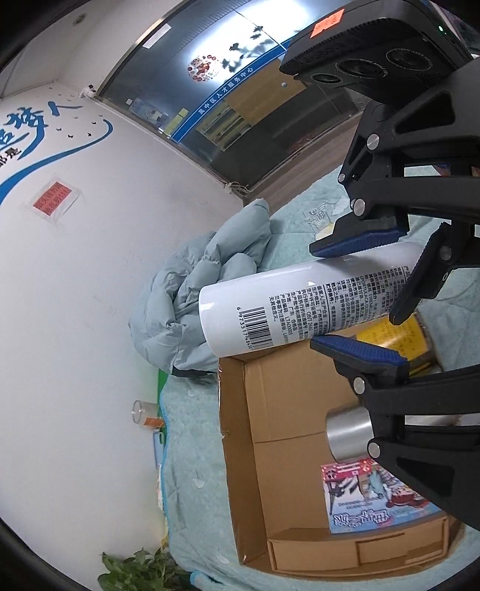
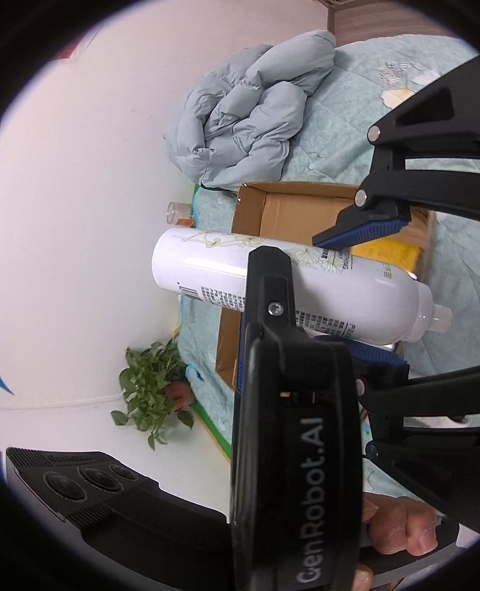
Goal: Organize rigid objects
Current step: 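Lift the white spray bottle with both grippers and lower it beside the jar, then open both grippers and withdraw from the spray bottle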
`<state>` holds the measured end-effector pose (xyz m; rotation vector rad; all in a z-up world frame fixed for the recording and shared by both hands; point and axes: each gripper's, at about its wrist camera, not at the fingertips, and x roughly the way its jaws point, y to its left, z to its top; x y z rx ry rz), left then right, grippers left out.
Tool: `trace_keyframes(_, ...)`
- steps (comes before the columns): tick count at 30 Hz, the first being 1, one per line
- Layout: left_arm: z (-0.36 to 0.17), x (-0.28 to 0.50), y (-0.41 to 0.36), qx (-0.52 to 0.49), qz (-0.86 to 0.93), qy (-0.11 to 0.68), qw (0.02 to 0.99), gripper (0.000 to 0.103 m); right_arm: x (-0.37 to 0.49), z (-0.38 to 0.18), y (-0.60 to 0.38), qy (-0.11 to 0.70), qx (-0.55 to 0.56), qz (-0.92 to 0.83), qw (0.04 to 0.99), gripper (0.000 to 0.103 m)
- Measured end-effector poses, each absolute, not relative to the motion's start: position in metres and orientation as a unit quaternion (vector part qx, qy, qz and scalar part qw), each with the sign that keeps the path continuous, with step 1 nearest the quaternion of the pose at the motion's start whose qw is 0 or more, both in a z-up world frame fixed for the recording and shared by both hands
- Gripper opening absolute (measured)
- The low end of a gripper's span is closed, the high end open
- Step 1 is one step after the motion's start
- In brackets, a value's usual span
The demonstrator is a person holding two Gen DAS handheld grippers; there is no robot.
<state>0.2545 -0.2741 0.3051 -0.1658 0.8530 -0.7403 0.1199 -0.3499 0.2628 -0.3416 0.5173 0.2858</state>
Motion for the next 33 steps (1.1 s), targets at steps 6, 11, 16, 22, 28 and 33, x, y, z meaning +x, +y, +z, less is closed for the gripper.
trace_keyframes(6,0.273,0.304,-0.304,-0.081,-0.349,0.445,0.821,0.040,0.161,0.258,-0.367,0.285,-0.158,0.133,0.936,0.047)
trace_keyframes(11,0.229,0.328,-0.327,-0.082,-0.344,0.482,0.802,0.040,0.189,0.235,-0.388,0.315,-0.144,0.126,0.929,0.047)
trace_keyframes(16,0.181,0.340,-0.352,-0.074,-0.332,0.523,0.781,0.040,0.208,0.202,-0.408,0.349,-0.139,0.123,0.919,0.047)
trace_keyframes(22,0.146,0.333,-0.377,-0.058,-0.339,0.548,0.762,0.040,0.216,0.177,-0.427,0.392,-0.126,0.092,0.907,0.045)
trace_keyframes(28,0.142,0.325,-0.383,-0.024,-0.330,0.555,0.763,0.043,0.220,0.175,-0.432,0.414,-0.100,0.070,0.902,0.045)
trace_keyframes(33,0.180,0.291,-0.353,-0.006,-0.337,0.500,0.798,0.056,0.192,0.194,-0.428,0.362,-0.121,0.050,0.923,0.065)
